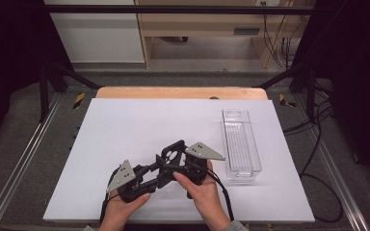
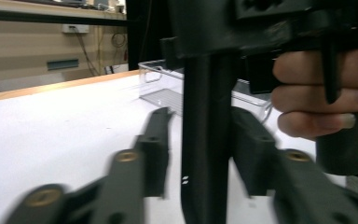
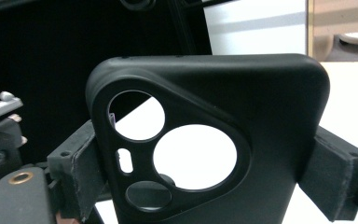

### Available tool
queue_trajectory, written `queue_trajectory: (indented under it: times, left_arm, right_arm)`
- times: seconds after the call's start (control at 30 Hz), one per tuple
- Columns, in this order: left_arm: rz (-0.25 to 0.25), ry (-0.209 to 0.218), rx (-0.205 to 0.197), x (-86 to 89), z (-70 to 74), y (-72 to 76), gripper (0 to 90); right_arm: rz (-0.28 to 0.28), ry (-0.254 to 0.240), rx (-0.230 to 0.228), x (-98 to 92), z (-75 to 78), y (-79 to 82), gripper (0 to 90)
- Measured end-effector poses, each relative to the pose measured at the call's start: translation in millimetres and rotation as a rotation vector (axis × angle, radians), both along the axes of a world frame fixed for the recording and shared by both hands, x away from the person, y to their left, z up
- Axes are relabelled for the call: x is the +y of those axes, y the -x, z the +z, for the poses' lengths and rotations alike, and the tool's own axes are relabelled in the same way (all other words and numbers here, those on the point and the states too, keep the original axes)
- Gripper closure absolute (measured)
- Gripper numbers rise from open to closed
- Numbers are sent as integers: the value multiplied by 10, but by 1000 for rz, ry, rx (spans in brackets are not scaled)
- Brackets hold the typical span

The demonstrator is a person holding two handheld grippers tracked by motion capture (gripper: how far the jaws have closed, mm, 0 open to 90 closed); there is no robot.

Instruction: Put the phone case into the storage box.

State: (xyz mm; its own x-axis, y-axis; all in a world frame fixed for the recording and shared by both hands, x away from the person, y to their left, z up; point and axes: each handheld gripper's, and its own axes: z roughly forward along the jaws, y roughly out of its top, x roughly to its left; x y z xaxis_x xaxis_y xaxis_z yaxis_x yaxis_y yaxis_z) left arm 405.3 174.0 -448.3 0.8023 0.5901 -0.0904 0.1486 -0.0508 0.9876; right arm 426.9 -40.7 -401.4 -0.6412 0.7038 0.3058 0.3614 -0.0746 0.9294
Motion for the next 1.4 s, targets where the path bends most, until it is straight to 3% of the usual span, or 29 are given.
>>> queue_trajectory:
  times: [0.13,0.27,0.43,0.63,0.83,0.9,1.07,1.23,1.4]
  left_arm:
    - [39,-10,-2,52,33,-21,330]
    - [55,-54,11,149,23,-39,207]
    - [143,-47,7,405,69,-65,101]
    - [242,-77,17,667,60,-93,71]
    - [280,-90,18,786,43,-83,52]
    - [302,-116,1,827,50,-49,50]
    - [353,-97,12,1020,42,20,47]
    - [407,-41,19,1222,22,-22,37]
    - [410,-39,27,1247,-7,-53,37]
  right_arm:
    - [-28,9,-17,-55,8,-27,136]
    - [-63,6,-17,-123,1,-50,135]
    - [-104,28,-33,-168,-9,-60,135]
    - [-123,44,-37,-184,-26,-80,135]
    - [-140,54,-47,-222,-31,-76,136]
    - [-145,54,-48,-244,-31,-77,136]
    - [-144,42,-49,-273,-16,-81,137]
    - [-153,44,-58,-271,14,-83,137]
    - [-161,48,-70,-300,54,-101,137]
